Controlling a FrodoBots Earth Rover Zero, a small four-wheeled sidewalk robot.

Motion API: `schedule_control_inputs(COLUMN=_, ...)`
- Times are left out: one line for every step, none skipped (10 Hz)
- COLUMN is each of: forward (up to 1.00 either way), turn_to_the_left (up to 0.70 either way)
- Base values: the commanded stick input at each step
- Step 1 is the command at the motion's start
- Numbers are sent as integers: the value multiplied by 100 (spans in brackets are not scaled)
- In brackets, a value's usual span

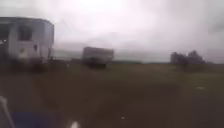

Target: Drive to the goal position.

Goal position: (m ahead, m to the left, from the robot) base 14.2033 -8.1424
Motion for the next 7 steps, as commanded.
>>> schedule_control_inputs(forward=70, turn_to_the_left=0)
schedule_control_inputs(forward=70, turn_to_the_left=0)
schedule_control_inputs(forward=70, turn_to_the_left=0)
schedule_control_inputs(forward=70, turn_to_the_left=0)
schedule_control_inputs(forward=70, turn_to_the_left=0)
schedule_control_inputs(forward=70, turn_to_the_left=0)
schedule_control_inputs(forward=70, turn_to_the_left=0)
